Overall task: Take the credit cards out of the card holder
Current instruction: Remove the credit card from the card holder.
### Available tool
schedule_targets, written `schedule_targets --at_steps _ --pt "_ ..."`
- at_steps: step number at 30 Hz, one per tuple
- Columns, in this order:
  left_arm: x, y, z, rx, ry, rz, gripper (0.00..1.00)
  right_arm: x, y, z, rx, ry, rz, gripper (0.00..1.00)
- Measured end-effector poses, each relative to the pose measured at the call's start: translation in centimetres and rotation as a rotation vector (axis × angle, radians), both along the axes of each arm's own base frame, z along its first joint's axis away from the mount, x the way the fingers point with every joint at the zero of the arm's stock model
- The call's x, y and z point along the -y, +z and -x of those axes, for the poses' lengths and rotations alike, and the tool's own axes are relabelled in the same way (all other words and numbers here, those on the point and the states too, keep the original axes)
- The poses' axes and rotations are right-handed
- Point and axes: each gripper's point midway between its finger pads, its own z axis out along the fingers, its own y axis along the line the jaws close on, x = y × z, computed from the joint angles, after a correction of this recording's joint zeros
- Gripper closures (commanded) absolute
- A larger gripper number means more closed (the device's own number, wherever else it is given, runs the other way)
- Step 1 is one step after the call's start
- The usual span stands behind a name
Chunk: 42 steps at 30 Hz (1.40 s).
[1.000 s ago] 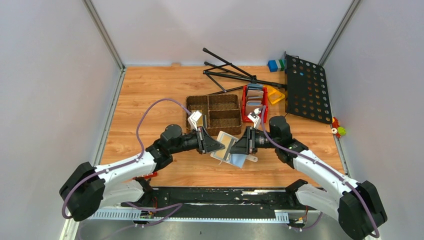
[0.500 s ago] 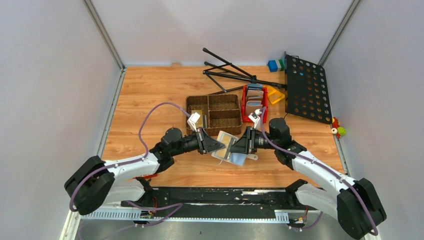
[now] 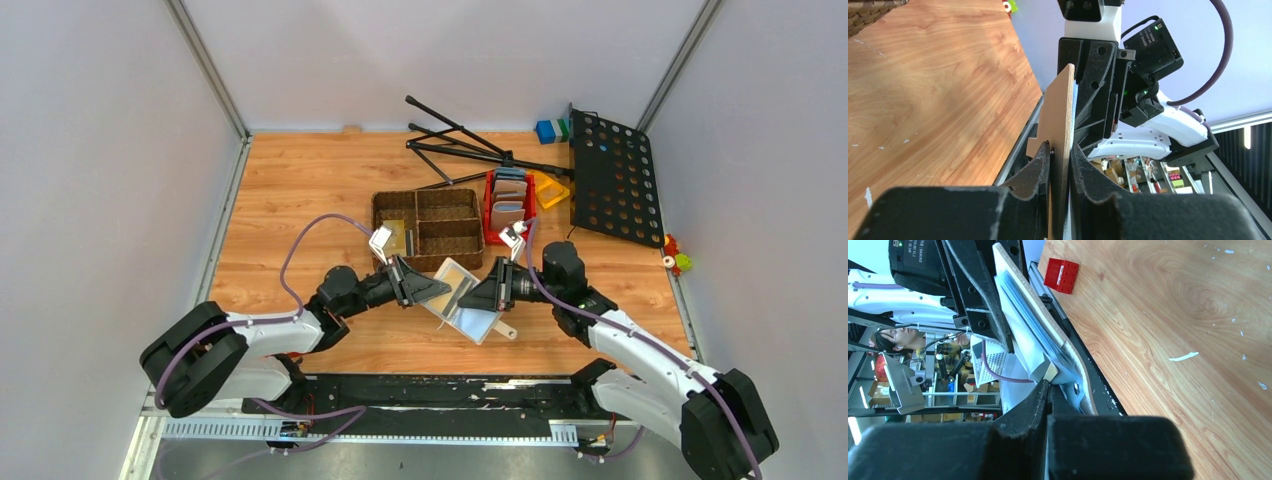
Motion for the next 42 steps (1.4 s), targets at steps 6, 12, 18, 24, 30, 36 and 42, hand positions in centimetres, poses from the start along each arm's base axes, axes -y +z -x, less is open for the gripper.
schedule_targets --at_steps 6,12,18,24,30,36,42 --pt "-0.7 0.2 0.5 -0.006 0.009 0.019 0.92 0.0 0.5 0.2 0.026 0.006 -0.010 1.00" --pt "-1.6 0.7 1.2 0.002 0.014 0.036 0.88 0.0 1.1 0.2 0.052 0.001 -0.024 1.00" --pt "-1.7 1.1 1.3 0.006 0.013 0.044 0.92 0.0 1.7 0.2 0.068 -0.004 -0.037 0.81" --pt "-1.9 1.5 1.1 0.000 0.028 0.065 1.00 -0.2 2.5 0.2 0.066 -0.002 -0.071 0.74" --pt "-2.3 1.5 1.0 -0.017 0.049 0.094 1.00 -0.4 3.8 0.2 0.070 -0.005 -0.134 0.71" --pt "-2.5 2.3 0.9 -0.021 0.060 0.131 1.00 -0.5 5.0 0.1 0.070 -0.011 -0.189 0.67" --pt "-2.5 2.8 0.7 -0.018 0.066 0.157 1.00 -0.7 5.9 0.0 0.065 -0.009 -0.233 0.67"
